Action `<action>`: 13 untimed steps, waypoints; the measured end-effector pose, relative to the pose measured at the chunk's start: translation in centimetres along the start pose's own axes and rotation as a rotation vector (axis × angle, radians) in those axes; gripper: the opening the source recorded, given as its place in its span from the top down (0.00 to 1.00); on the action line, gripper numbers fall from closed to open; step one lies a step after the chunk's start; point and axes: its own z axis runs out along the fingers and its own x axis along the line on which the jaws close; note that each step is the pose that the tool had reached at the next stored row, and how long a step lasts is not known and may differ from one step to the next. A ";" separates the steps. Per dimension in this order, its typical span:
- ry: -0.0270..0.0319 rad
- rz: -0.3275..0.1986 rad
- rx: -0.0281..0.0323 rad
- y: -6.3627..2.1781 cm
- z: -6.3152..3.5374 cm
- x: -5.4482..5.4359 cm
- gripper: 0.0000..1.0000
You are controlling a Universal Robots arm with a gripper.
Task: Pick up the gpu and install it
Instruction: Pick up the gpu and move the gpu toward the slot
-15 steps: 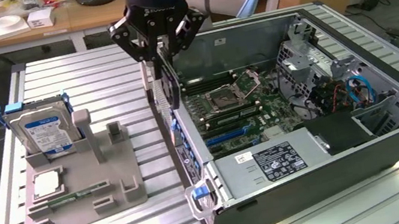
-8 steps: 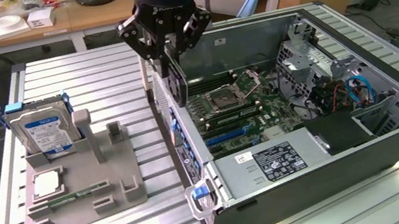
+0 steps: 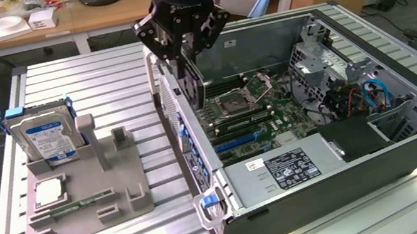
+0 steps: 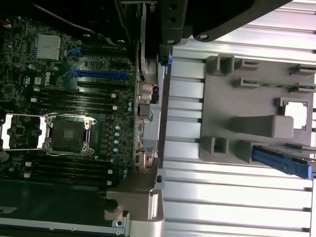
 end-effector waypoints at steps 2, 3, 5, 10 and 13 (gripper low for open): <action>0.0000 -0.001 0.0000 -0.02 -0.01 -0.3 0.73; 0.0001 -0.001 0.0000 -0.03 -0.01 -0.5 0.73; 0.0000 -0.001 0.0001 -0.05 -0.02 -0.8 0.73; 0.0002 -0.004 0.0001 -0.13 -0.04 -2.1 0.73; 0.0002 -0.005 0.0001 -0.16 -0.04 -2.7 0.73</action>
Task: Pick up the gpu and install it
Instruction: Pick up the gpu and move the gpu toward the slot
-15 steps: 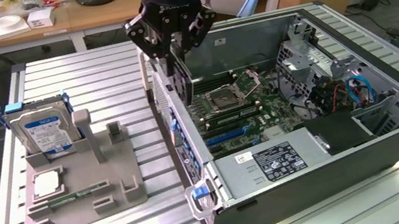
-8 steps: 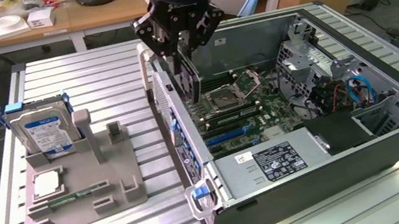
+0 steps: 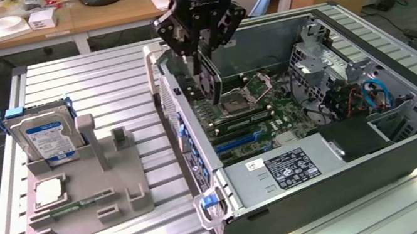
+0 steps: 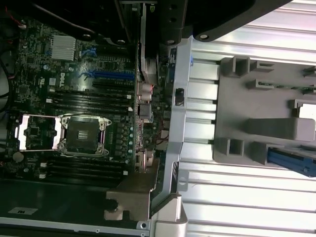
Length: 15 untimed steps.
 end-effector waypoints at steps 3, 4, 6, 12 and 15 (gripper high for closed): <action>0.0001 -0.001 0.0001 -0.04 0.01 -0.6 0.73; 0.0001 -0.002 0.0000 -0.05 0.02 -0.8 0.73; 0.0002 -0.004 0.0002 -0.09 0.05 -1.3 0.73; 0.0005 -0.009 0.0003 -0.17 0.13 -2.4 0.73; 0.0006 -0.011 0.0003 -0.20 0.17 -2.9 0.73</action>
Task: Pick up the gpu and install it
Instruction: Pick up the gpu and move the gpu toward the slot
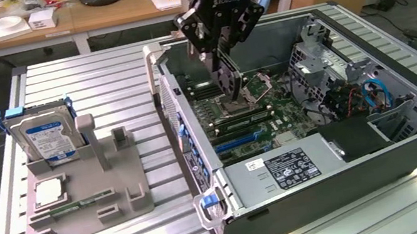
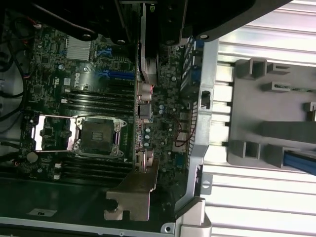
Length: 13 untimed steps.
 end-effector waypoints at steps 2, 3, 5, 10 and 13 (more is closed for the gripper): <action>0.0001 -0.001 0.0000 -0.02 0.02 -0.2 0.73; 0.0000 -0.001 0.0000 -0.03 0.04 -0.3 0.73; 0.0001 -0.002 0.0000 -0.04 0.06 -0.5 0.73; 0.0001 -0.004 0.0000 -0.09 0.12 -1.0 0.73; 0.0002 -0.005 0.0001 -0.10 0.16 -1.3 0.73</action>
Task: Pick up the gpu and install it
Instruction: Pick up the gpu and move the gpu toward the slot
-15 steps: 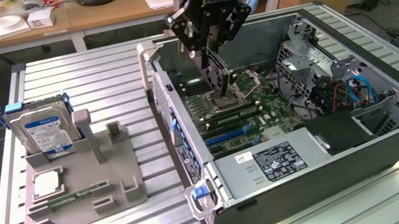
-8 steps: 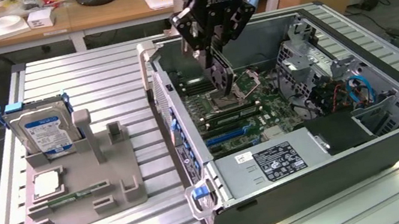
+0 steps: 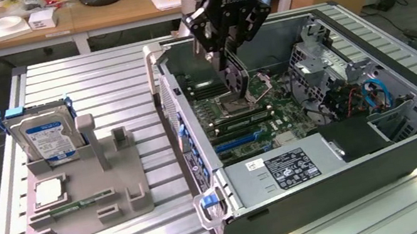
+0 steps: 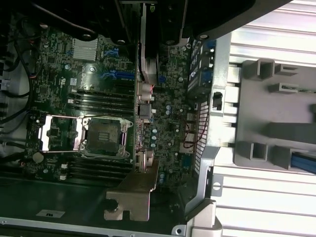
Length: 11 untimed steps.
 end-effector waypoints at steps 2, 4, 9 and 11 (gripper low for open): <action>0.0000 -0.001 0.0000 -0.02 0.03 -0.2 0.73; 0.0001 -0.001 0.0000 -0.04 0.05 -0.5 0.73; 0.0002 -0.003 0.0001 -0.10 0.10 -1.2 0.73; 0.0002 -0.004 0.0001 -0.12 0.13 -1.4 0.73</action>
